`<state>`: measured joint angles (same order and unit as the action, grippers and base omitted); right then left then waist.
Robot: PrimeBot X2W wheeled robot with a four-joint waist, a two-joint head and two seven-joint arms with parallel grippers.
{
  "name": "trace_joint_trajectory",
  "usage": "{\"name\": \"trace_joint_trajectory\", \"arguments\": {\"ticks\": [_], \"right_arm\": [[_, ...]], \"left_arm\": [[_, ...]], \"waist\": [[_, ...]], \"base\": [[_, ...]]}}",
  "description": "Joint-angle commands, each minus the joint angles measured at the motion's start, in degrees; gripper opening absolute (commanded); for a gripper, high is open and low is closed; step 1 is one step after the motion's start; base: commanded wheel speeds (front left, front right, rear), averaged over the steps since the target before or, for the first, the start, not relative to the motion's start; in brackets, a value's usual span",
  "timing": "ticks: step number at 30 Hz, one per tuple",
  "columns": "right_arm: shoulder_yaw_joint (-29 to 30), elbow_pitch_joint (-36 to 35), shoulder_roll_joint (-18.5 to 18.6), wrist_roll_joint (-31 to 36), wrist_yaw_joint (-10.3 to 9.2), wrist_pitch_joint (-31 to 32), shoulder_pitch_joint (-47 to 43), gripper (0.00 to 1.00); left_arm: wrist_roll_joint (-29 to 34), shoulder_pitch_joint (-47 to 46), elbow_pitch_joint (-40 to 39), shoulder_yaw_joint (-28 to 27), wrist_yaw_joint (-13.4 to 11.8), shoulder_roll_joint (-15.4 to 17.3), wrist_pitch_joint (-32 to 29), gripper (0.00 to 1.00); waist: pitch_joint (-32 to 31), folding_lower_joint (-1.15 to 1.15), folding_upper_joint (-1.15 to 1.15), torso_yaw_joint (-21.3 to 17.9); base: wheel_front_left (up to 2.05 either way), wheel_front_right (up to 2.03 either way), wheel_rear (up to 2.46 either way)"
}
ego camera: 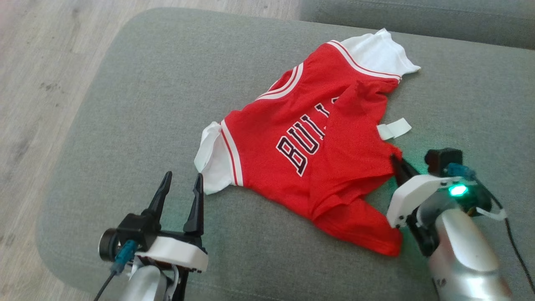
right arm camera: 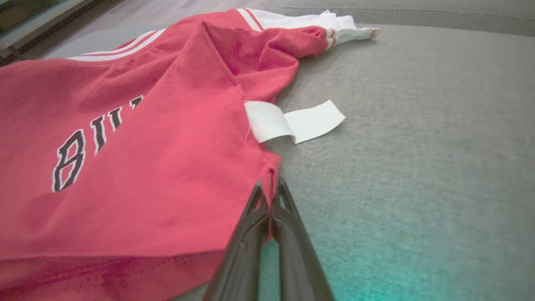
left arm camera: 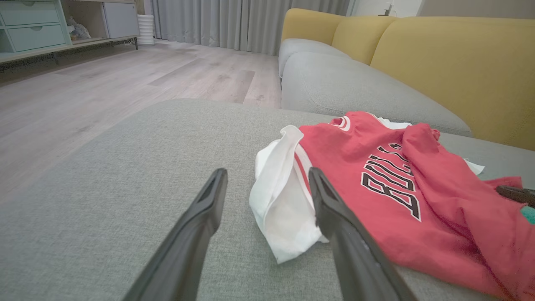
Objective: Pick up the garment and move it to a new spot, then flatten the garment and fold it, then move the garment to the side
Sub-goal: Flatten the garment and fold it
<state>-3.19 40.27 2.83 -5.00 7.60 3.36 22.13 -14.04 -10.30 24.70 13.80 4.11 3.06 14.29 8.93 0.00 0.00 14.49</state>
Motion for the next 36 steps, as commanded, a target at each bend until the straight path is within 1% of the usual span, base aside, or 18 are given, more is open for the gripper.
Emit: {"name": "trace_joint_trajectory", "arguments": {"ticks": [1, 4, 7, 10, 14, 17, 20, 23, 26, 27, 28, 29, 31, 36], "right_arm": [[0.5, -1.3, 0.0, 1.8, -0.11, -1.1, 2.8, 0.00], [4.3, -1.4, 0.3, 5.3, -0.11, -1.4, 4.3, 0.00], [7.3, -2.3, 2.4, 8.4, -0.11, -1.0, 6.6, 0.00], [9.2, -3.3, 6.0, 11.0, -0.11, 0.4, 10.0, 0.00], [11.0, -3.0, 12.0, 14.3, -0.11, 2.5, 15.6, 0.00], [11.4, -1.5, 16.3, 17.0, -0.11, 3.2, 19.8, 0.00], [11.5, 0.2, 19.6, 20.1, -0.11, 3.8, 23.6, 0.00], [11.3, 2.5, 21.5, 22.9, -0.11, 3.9, 27.0, 0.00], [11.2, 5.3, 22.0, 25.0, -0.11, 3.1, 29.9, 0.00], [11.5, 6.0, 21.9, 25.6, -0.11, 2.6, 30.6, 0.21], [11.9, 6.7, 21.5, 26.0, -0.11, 2.0, 31.2, 1.00], [11.9, 6.7, 21.5, 26.0, -0.11, 2.0, 31.2, 1.00], [12.7, 8.2, 20.1, 26.5, -0.11, 0.5, 31.7, 1.00], [14.5, 10.1, 16.0, 26.8, -0.11, -5.9, 30.1, 1.00]], "left_arm": [[0.5, -2.3, -1.4, -1.9, 0.1, 0.3, 0.7, 1.00], [0.6, -2.3, -1.3, -2.1, 0.1, 0.2, 0.7, 1.00], [0.7, -2.6, -1.6, -2.2, 0.1, 0.2, 0.7, 1.00], [0.8, -2.9, -2.1, -2.3, 0.1, 0.1, 0.7, 1.00], [0.9, -3.9, -2.5, -1.9, 0.4, 0.0, 0.7, 1.00], [0.8, -4.8, -2.7, -1.3, 0.6, 0.0, 0.7, 1.00], [0.5, -5.7, -2.8, -0.6, 0.7, -0.1, 0.7, 1.00], [0.2, -6.4, -2.9, -0.1, 0.8, -0.1, 0.7, 1.00], [-0.1, -6.9, -3.0, 0.1, 0.9, -0.2, 0.7, 1.00], [-0.2, -7.0, -3.1, 0.2, 0.8, -0.2, 0.7, 1.00], [-0.2, -7.1, -3.1, 0.2, 0.8, -0.2, 0.7, 1.00], [-0.2, -7.1, -3.1, 0.2, 0.8, -0.2, 0.7, 1.00], [-0.3, -7.2, -2.9, 0.2, 0.6, -0.2, 0.7, 1.00], [0.1, -7.0, -2.7, -0.3, 0.5, -0.2, 0.7, 1.00]], "waist": [[-0.1, 0.00, 0.00, -0.3], [-0.2, 0.00, 0.00, -0.8], [0.1, 0.00, 0.00, -1.4], [0.7, 0.00, 0.00, -1.9], [2.2, 0.00, 0.00, -1.9], [3.4, 0.00, 0.00, -1.3], [4.4, 0.00, 0.00, -0.5], [5.2, 0.00, 0.00, 0.1], [5.7, 0.00, 0.00, 0.3], [5.8, 0.00, 0.00, 0.3], [5.8, 0.00, 0.00, 0.2], [5.8, 0.00, 0.00, 0.2], [5.5, 0.00, 0.00, 0.0], [3.7, 0.00, 0.00, -1.6]], "base": [[0.00, 0.00, 0.00], [0.00, 0.00, 0.00], [0.00, 0.00, 0.00], [0.00, 0.00, 0.00], [0.00, 0.00, 0.00], [0.00, 0.00, 0.00], [0.00, 0.00, 0.00], [0.00, 0.00, 0.00], [0.00, 0.00, 0.00], [0.00, 0.00, 0.00], [0.00, 0.00, 0.00], [0.00, 0.00, 0.00], [0.00, 0.00, 0.00], [0.00, 0.00, 0.00]]}}
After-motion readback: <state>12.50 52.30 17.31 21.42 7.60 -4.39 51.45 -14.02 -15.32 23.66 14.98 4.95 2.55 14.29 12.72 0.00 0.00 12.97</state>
